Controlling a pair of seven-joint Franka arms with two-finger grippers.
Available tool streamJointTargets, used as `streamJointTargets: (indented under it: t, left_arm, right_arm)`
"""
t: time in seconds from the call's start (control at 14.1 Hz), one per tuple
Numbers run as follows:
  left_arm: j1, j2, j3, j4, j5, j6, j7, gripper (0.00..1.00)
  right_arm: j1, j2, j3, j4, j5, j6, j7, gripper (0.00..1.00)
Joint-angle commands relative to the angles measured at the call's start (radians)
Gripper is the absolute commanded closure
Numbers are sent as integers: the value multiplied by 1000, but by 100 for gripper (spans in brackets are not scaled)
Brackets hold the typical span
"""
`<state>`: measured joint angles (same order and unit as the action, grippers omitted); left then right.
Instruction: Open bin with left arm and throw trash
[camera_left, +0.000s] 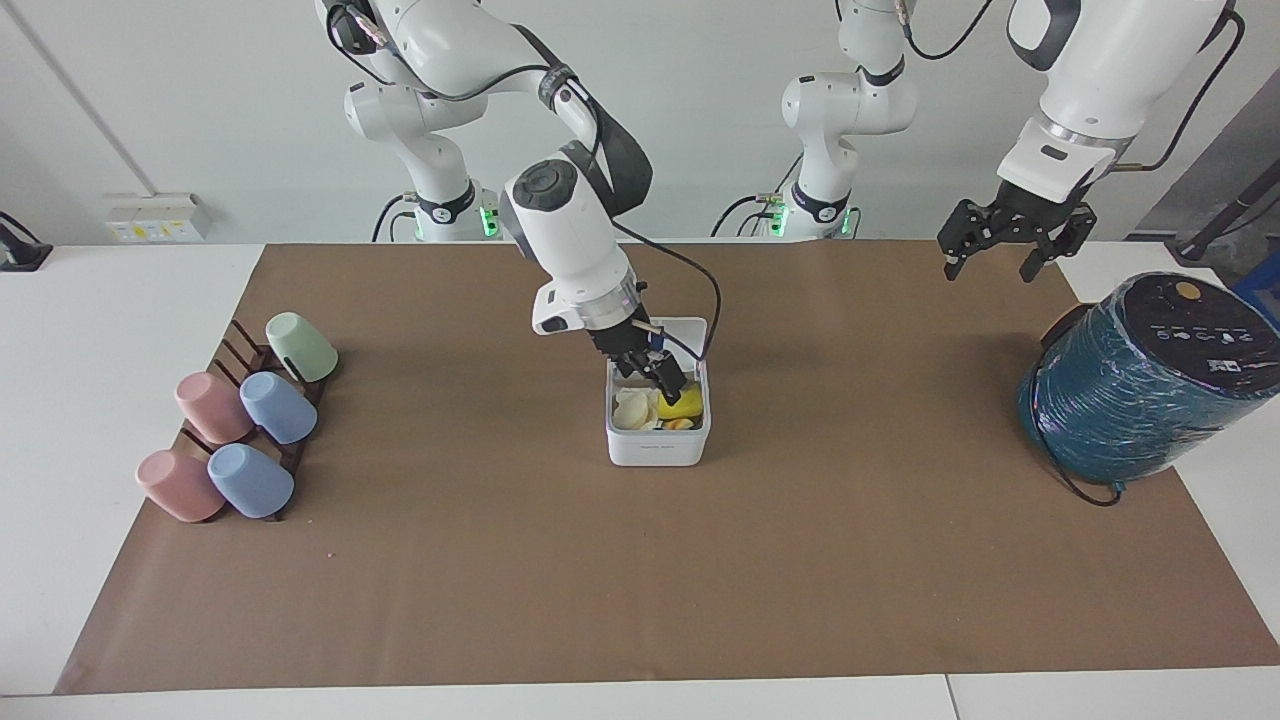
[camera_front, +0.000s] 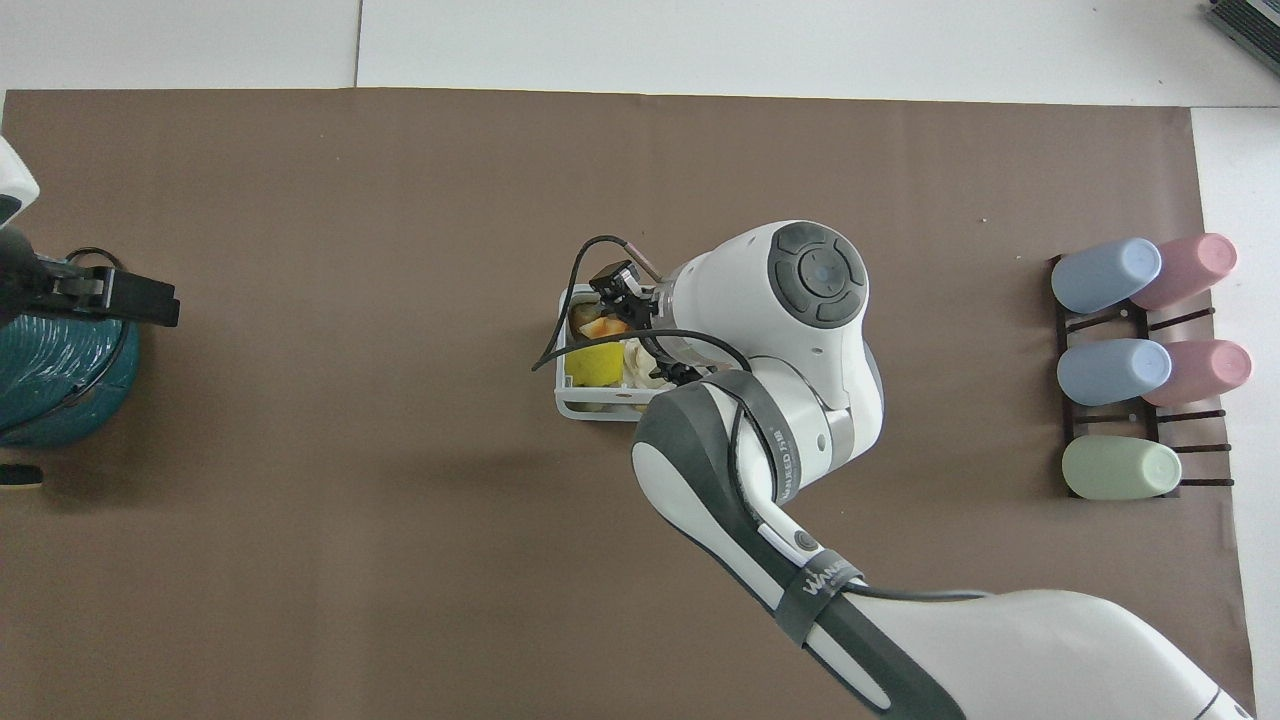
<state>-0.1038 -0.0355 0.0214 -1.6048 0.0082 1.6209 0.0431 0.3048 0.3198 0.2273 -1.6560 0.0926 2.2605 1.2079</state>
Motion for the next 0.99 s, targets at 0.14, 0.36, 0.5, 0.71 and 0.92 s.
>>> streamJointTargets:
  t: [0.14,0.36,0.5,0.71,0.92]
  left_arm:
    - [1,13,-8,42,12,-42,9,0]
    - [1,6,-8,26,12,-35,9,0]
    - [1,0,-8,11,12,-38,8,0]
    - [1,-1,-8,8,12,-38,4,0]
    - [1,-1,-8,6,12,-35,4,0]
  right_arm:
    - [-143,-93,6,21,-160,-117,-357,0]
    - [-239,-149,6,19,-162,-192,-594,0]
    - [-292,-191,6,19,-162,-255,-727,0]
    - [-369,-274,6,19,-162,-392,-864,0]
    - [-379,-338,-60,21,-159,-511,-997,0]
